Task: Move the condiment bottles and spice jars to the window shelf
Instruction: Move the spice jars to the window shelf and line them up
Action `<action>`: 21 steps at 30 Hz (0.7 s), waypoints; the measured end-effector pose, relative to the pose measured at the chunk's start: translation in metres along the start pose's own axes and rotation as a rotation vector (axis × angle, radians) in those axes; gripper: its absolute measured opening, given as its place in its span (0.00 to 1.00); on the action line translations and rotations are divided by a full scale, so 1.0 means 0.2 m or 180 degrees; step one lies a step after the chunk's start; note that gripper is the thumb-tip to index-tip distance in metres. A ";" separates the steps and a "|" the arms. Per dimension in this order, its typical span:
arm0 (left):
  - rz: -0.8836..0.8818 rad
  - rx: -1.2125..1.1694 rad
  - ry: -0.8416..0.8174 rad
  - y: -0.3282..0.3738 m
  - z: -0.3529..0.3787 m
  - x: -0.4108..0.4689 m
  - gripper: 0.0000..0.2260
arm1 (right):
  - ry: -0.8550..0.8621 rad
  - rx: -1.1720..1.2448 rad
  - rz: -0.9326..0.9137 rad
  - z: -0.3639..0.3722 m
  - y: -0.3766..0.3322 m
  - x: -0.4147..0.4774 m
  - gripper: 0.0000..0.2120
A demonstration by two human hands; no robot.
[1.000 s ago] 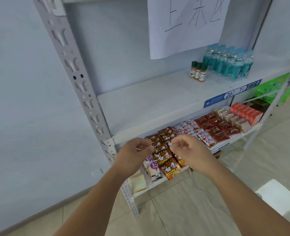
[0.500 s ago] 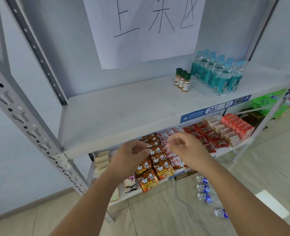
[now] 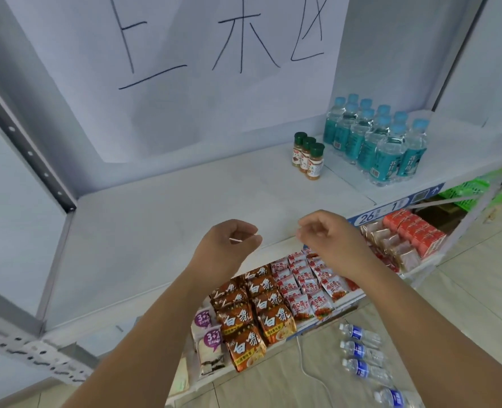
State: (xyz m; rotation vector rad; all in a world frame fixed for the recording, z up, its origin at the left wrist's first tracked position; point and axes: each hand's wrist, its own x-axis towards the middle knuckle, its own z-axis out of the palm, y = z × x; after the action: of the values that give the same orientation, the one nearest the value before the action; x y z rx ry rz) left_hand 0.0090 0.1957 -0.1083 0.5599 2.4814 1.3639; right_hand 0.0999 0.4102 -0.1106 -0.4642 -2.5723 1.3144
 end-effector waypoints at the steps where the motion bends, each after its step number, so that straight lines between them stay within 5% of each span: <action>1: -0.0011 0.0007 -0.0008 0.01 0.02 0.03 0.07 | 0.0007 0.0009 0.0007 -0.02 0.02 0.04 0.10; 21: -0.0341 -0.0149 0.0788 0.49 0.75 0.94 0.23 | 0.0029 0.0056 -0.0305 -0.57 0.47 0.84 0.08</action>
State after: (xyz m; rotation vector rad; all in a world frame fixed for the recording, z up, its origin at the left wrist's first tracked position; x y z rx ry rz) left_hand -0.0788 0.4397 -0.1100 0.2565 2.6175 1.5257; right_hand -0.0008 0.6091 -0.1141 -0.3383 -2.5394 1.2982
